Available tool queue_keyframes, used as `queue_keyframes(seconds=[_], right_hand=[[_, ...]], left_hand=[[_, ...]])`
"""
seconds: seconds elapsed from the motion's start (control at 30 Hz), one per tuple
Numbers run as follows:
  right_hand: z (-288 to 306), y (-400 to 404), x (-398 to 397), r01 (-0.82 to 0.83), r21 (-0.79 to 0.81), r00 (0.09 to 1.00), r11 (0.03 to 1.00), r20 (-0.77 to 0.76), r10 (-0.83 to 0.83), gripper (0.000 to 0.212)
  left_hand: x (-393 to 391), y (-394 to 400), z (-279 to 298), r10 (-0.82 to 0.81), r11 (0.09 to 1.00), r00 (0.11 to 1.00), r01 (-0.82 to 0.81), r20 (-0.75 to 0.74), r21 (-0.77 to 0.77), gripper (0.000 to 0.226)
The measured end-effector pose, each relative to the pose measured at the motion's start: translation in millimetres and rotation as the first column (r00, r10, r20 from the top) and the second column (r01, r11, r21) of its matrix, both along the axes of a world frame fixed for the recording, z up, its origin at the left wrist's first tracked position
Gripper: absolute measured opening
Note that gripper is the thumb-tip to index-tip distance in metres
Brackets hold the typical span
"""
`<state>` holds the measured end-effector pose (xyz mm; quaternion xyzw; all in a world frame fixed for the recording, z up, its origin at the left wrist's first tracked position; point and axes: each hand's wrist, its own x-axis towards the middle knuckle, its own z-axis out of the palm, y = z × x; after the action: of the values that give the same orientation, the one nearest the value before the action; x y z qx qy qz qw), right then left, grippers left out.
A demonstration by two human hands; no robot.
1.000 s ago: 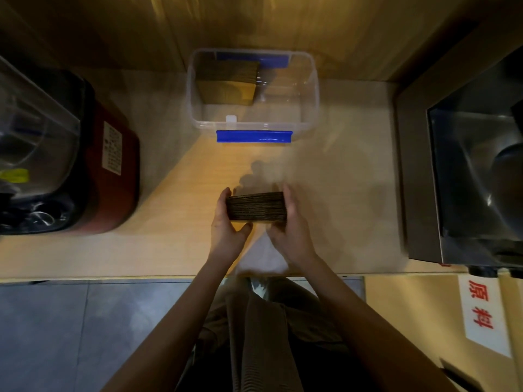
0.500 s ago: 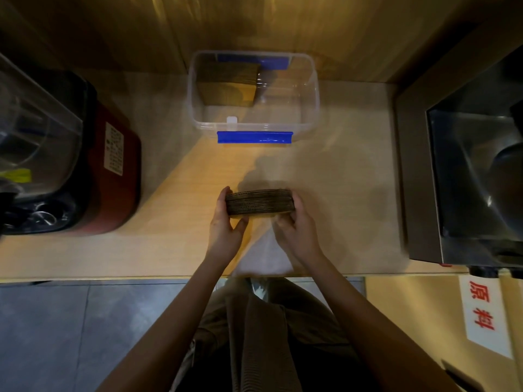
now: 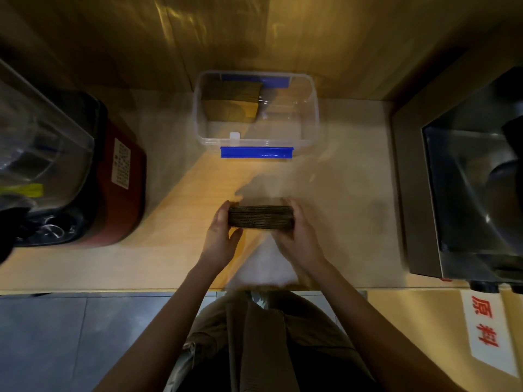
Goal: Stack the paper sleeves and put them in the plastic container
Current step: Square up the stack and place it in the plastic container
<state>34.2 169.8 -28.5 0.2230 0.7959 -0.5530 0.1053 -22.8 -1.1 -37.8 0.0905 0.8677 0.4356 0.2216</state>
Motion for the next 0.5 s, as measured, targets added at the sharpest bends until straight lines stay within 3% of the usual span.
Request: queue_keyframes(seconds=[0.1, 0.17, 0.33, 0.5], right_hand=[[3, 10, -10, -0.214, 0.242, 0.976, 0.946, 0.022, 0.215, 0.047], [5, 14, -18, -0.327, 0.322, 0.944, 0.888, 0.06, 0.326, 0.04], [17, 25, -38, -0.477, 0.356, 0.878, 0.803, 0.163, 0.449, 0.049], [47, 31, -66, -0.473, 0.313, 0.88, 0.824, 0.131, 0.456, 0.048]], left_hand=[[-9, -6, 3, -0.095, 0.991, 0.993, 0.087, -0.074, -0.097, 0.056], [-16, -8, 6, -0.151, 0.982, 0.986, 0.141, -0.075, -0.128, 0.051], [-43, -12, 21, -0.292, 0.937, 0.956, 0.288, 0.013, -0.198, 0.041], [-96, -6, 61, -0.396, 0.857, 0.912, 0.408, 0.105, -0.315, 0.046]])
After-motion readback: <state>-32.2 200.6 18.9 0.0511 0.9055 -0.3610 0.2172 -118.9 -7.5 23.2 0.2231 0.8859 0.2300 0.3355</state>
